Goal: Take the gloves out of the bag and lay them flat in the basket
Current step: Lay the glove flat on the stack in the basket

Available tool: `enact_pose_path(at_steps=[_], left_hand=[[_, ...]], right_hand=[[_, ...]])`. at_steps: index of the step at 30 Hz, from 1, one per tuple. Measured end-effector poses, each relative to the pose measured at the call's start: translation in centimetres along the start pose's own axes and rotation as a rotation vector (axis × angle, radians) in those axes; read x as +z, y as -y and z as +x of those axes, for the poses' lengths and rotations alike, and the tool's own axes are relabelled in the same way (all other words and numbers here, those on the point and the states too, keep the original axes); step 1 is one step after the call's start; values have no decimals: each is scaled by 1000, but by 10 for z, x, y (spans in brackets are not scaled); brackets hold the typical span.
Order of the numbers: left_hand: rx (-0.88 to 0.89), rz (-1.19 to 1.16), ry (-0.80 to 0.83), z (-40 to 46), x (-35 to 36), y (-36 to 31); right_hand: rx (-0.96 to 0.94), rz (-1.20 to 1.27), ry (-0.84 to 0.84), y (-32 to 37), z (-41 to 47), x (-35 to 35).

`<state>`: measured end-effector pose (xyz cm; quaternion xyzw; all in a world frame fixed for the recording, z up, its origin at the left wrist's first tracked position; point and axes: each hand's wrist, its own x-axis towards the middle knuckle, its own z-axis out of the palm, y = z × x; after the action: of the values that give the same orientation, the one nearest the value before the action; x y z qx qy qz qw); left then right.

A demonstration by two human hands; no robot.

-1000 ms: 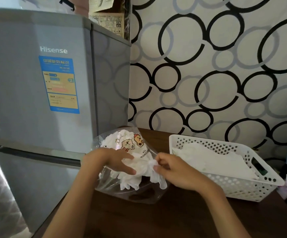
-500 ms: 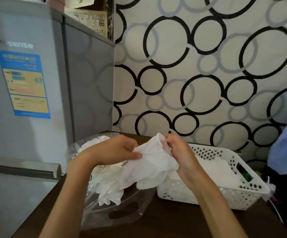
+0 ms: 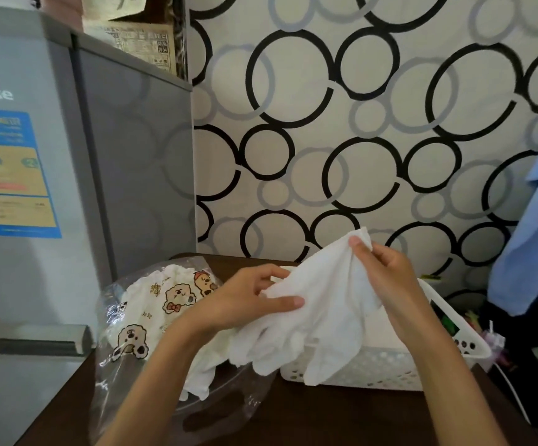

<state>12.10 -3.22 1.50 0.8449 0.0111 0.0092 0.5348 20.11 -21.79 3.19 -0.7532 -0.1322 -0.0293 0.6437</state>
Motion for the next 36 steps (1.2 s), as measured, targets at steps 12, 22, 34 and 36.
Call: enact_pose_path(at_steps=[12, 22, 34, 36], left_hand=[[11, -126, 12, -7, 6, -9], [160, -195, -209, 5, 15, -2], [276, -173, -669, 14, 24, -5], [221, -198, -693, 15, 22, -8]], right_hand=[[-120, 59, 86, 2, -4, -23], [-190, -19, 44, -2, 1, -32], [-575, -212, -219, 10, -2, -14], [-557, -167, -205, 11, -4, -5]])
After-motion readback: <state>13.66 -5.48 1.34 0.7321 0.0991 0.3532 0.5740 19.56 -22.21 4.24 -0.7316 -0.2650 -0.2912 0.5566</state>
